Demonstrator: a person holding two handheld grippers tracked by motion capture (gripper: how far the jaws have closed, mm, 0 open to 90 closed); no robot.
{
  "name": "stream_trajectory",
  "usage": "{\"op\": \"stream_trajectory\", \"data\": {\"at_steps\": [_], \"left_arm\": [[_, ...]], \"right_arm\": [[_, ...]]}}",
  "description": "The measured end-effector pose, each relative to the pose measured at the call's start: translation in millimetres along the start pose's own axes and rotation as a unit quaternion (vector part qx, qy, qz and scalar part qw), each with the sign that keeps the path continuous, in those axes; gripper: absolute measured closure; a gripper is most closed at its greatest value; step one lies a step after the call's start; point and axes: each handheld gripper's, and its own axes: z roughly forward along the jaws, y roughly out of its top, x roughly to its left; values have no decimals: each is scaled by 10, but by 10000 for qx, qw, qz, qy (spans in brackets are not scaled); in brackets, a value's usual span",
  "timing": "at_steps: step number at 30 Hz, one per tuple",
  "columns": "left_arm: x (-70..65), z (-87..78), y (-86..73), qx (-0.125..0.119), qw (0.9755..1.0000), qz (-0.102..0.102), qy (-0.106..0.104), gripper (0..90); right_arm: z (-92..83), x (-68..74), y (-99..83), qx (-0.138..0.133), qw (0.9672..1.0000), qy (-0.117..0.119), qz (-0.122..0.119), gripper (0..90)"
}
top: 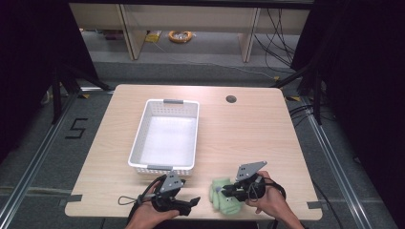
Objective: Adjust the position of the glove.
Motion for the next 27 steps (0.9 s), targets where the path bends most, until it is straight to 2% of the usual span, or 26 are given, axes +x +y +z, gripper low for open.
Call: {"op": "stream_trajectory", "data": {"at_steps": [1, 3, 5, 7, 8, 9, 10, 11, 12, 13, 14, 15, 17, 18, 19, 20, 22, 24, 25, 27], "left_arm": [[-21, 61, 30, -112, 9999, -97, -75, 241], [-38, 150, 86, -18, 9997, -76, -223, 277], [-47, 197, 116, -46, 9996, -31, -287, 293], [-43, 277, 194, 93, 9991, 228, -351, 320], [-71, 309, 213, 15, 9993, 23, -370, 323], [-52, 314, 244, 67, 9990, 235, -376, 338], [-77, 338, 264, 0, 9992, 84, -388, 360], [-52, 345, 296, 83, 9987, 302, -408, 364], [-78, 374, 314, 19, 9989, 129, -446, 370], [-78, 374, 314, 19, 9989, 129, -446, 390], [-68, 419, 363, 89, 9986, 247, -460, 402], [-68, 419, 363, 89, 9986, 247, -460, 403], [-60, 497, 418, 133, 9986, 220, -464, 421], [-48, 518, 437, 143, 9984, 261, -488, 427], [-46, 540, 449, 149, 9984, 177, -511, 432], [-36, 560, 464, 172, 9983, 162, -537, 440], [-7, 599, 494, 237, 9982, 195, -522, 447], [-4, 632, 520, 235, 9981, 141, -558, 470], [-10, 647, 531, 286, 9975, 148, -632, 473], [-9, 676, 548, 353, 9971, 224, -638, 485]], "right_arm": [[1, -6, -2, -3, 10000, -21, 3, 742], [1, 0, -7, -15, 10000, -48, -71, 704], [-32, 24, -4, -2, 9998, -174, 85, 645], [-72, 41, -2, -106, 9994, -292, 158, 598], [-108, 58, -2, -96, 9992, -356, 156, 590], [-152, 94, -9, -84, 9984, -514, 218, 577], [-186, 123, -20, -122, 9979, -595, 221, 565], [-229, 159, -42, -100, 9970, -696, 338, 561], [-264, 189, -71, -69, 9960, -788, 421, 551], [-264, 189, -71, -69, 9960, -788, 421, 551], [-299, 247, -146, -119, 9937, -936, 610, 547], [-313, 270, -184, -68, 9928, -967, 708, 542], [-339, 305, -249, 56, 9922, -965, 792, 541], [-332, 319, -282, -21, 9919, -954, 833, 542], [-360, 340, -299, 104, 9910, -977, 905, 542], [-353, 344, -322, 20, 9919, -951, 846, 543], [-353, 369, -345, 61, 9915, -893, 942, 546], [-317, 379, -361, 119, 9919, -856, 930, 546], [-294, 375, -368, 233, 9923, -797, 924, 549], [-232, 371, -382, 247, 9919, -755, 990, 554]]}}
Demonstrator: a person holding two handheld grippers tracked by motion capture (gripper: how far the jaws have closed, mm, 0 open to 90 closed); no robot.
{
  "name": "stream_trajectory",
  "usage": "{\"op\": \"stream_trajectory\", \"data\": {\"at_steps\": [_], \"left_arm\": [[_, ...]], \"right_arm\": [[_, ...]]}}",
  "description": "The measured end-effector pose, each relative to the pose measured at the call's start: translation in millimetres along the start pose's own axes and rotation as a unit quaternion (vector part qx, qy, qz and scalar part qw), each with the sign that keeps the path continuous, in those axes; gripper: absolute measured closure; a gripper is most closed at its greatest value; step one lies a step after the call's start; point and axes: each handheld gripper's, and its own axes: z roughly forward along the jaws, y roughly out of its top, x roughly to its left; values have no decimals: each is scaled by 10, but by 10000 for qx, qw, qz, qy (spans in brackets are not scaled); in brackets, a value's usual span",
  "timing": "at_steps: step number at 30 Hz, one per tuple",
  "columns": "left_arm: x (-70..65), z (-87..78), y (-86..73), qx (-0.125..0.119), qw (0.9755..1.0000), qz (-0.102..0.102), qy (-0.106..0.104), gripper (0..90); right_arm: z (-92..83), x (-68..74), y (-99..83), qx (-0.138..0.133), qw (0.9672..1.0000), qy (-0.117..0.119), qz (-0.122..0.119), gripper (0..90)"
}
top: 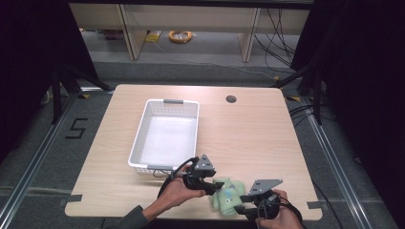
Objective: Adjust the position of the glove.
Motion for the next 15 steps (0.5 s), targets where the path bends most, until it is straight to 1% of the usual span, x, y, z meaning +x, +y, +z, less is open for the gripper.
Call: {"op": "stream_trajectory", "data": {"at_steps": [1, 2, 3, 4, 5, 6, 7, 8, 9, 10, 11, 12, 13, 14, 15], "left_arm": [[7, 21, 5, -4, 9999, -31, -112, 490], [7, 32, 10, 53, 9999, -64, -112, 495], [13, 52, 15, 28, 9999, -90, -89, 495], [17, 65, 17, 71, 9999, -97, -73, 499], [29, 80, 18, 139, 9998, -77, -126, 509], [33, 97, 14, 133, 9996, -152, -181, 520], [52, 107, 9, 170, 9994, -108, -296, 536], [41, 114, -5, 213, 9991, -247, -283, 550], [53, 119, -15, 265, 9990, -199, -310, 564], [60, 115, -24, 250, 9992, -190, -238, 594], [71, 113, -31, 235, 9991, -186, -286, 631], [69, 99, -38, 248, 9991, -203, -260, 662], [76, 94, -45, 217, 9993, -212, -239, 711], [82, 88, -51, 216, 9992, -189, -264, 750], [80, 75, -58, 214, 9994, -226, -174, 782]], "right_arm": [[9, 5, 1, 71, 10000, 9, 10, 558], [21, 5, 2, 38, 10000, 28, -18, 563], [23, 19, 1, 57, 10000, 15, 14, 570], [24, 25, 2, 84, 10000, 8, 36, 586], [15, 15, 5, 129, 9999, 25, -39, 606], [20, 14, 2, 108, 9999, 4, -47, 627], [24, 10, 0, 106, 9999, 13, -26, 647], [22, 7, -4, 166, 9999, 47, 9, 664], [28, -11, -8, 145, 9999, 28, -84, 682], [24, -8, -12, 214, 9997, 83, 11, 703], [32, -3, -20, 185, 9998, 95, 78, 726], [45, -25, -26, 35, 10000, 70, -17, 749], [38, -31, -28, 52, 9999, 96, -25, 764], [34, -24, -28, 83, 9999, 101, 34, 776], [25, -28, -26, 111, 9999, 118, 14, 786]]}}
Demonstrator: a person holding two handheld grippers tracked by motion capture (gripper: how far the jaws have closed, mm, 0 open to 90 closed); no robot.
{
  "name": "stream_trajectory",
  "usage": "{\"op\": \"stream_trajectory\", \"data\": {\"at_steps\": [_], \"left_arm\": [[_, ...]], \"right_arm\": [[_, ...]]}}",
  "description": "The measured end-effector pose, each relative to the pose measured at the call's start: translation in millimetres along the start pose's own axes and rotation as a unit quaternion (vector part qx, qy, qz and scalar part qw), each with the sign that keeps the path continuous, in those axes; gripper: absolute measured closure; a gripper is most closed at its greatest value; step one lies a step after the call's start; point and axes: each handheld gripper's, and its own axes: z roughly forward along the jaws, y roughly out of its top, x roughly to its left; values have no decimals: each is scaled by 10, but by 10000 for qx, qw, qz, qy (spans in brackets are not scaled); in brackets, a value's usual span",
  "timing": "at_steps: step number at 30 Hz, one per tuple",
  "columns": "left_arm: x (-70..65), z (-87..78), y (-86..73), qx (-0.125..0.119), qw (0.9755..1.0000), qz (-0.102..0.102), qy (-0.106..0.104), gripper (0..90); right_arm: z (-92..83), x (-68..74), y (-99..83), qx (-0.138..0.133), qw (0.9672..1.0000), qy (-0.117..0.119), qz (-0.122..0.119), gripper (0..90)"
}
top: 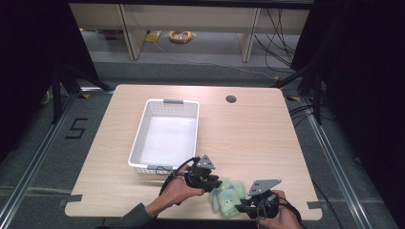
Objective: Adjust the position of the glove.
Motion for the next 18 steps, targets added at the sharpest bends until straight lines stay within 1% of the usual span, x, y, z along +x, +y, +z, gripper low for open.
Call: {"op": "stream_trajectory", "data": {"at_steps": [1, 2, 3, 4, 5, 6, 7, 8, 9, 10, 11, 12, 13, 14, 15, 17, 18], "left_arm": [[17, 6, -6, -40, 9999, 6, -142, 812], [20, -16, -9, 3, 10000, 14, 0, 836], [20, -16, -9, 3, 10000, 14, 0, 849], [14, -20, -10, -72, 9998, -10, -160, 855], [15, -37, -8, -75, 9999, 37, -110, 859], [5, -54, -6, -83, 9999, 62, -96, 863], [5, -54, -6, -83, 9999, 62, -96, 866], [-15, -94, -2, -112, 9998, 82, -120, 869], [-15, -94, -2, -112, 9998, 82, -120, 870], [-49, -160, 1, -215, 9997, -14, -121, 871], [-49, -160, 1, -215, 9997, -14, -121, 871], [-80, -239, 5, -314, 9993, -12, -177, 871], [-100, -280, 5, -360, 9991, 5, -211, 871], [-122, -321, -1, -420, 9989, -29, -221, 872], [-151, -353, -12, -470, 9985, -91, -281, 872], [-171, -375, -28, -505, 9982, -66, -310, 872], [-220, -392, -75, -514, 9980, -93, -354, 872]], "right_arm": [[-4, 11, 0, 21, 10000, 53, 55, 793], [-9, 15, 0, 34, 9999, 69, 116, 799], [-12, -13, 3, -24, 10000, 14, -27, 802], [-3, -13, -3, -122, 9999, 31, 16, 806], [-24, -11, 2, -36, 10000, 65, 48, 808], [-31, -22, 4, -78, 10000, 50, -9, 809], [-42, -24, 6, -95, 9999, 70, -19, 811], [-56, -18, 8, -141, 9998, 101, 36, 813], [-73, -30, 15, -185, 9998, 106, -19, 814], [-99, -26, 21, -220, 9997, 140, -1, 816], [-128, -34, 32, -299, 9995, 105, -54, 816], [-160, -17, 41, -351, 9992, 165, 44, 817], [-194, -48, 62, -396, 9991, 136, -121, 818], [-240, -57, 80, -427, 9990, 58, -134, 819], [-280, -69, 98, -446, 9989, 6, -170, 819], [-338, -101, 135, -434, 9986, -29, -289, 820], [-357, -126, 154, -421, 9984, -66, -370, 821]]}}
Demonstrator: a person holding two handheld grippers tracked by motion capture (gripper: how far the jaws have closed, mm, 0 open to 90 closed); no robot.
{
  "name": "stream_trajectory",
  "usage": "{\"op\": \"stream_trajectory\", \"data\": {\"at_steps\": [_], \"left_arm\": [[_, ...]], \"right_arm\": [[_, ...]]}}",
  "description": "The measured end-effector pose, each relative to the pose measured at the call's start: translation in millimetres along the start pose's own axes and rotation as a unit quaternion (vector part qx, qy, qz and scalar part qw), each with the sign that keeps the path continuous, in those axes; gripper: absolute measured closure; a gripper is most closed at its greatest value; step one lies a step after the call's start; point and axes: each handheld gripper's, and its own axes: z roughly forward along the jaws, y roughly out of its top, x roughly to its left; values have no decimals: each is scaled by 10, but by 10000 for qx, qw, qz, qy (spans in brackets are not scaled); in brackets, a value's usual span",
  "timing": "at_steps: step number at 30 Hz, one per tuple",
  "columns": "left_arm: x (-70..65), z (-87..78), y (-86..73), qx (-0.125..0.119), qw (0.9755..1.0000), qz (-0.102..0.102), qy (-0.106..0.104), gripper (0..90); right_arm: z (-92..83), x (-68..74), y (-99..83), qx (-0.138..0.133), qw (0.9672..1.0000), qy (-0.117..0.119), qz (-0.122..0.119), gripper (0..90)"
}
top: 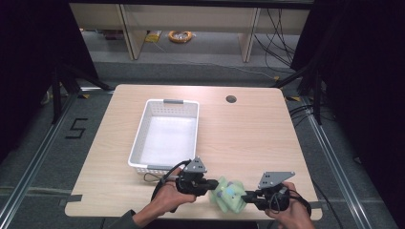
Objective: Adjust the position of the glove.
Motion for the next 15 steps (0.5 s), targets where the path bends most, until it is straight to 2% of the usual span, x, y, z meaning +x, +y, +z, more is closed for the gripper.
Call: {"op": "stream_trajectory", "data": {"at_steps": [4, 5, 6, 7, 8, 10, 11, 12, 13, 15], "left_arm": [[-55, 14, -108, -88, 9998, -189, 13, 872], [-56, 21, -131, -74, 9998, -191, -6, 872], [-66, 38, -152, -108, 9995, -283, -33, 872], [-69, 46, -170, -90, 9994, -328, -59, 872], [-80, 54, -180, -82, 9994, -339, -44, 872], [-106, 71, -191, -138, 9994, -314, 44, 871], [-105, 73, -186, -122, 9996, -240, 35, 871], [-97, 73, -184, -112, 9996, -266, 1, 871], [-93, 75, -188, -149, 9994, -319, 32, 871], [-77, 75, -195, -64, 9996, -255, 89, 871]], "right_arm": [[-9, -117, 73, 86, 9998, 3, -151, 824], [-2, -129, 90, 130, 9999, 25, -44, 826], [11, -178, 109, 145, 9998, 4, -151, 827], [16, -207, 128, 183, 9997, 27, -149, 828], [22, -237, 148, 197, 9997, -8, -167, 828], [38, -278, 185, 263, 9995, 85, -155, 829], [43, -302, 200, 262, 9995, 79, -183, 828], [53, -325, 216, 290, 9992, 125, -244, 828], [61, -343, 231, 302, 9993, 115, -207, 828], [96, -379, 247, 314, 9993, 140, -169, 828]]}}
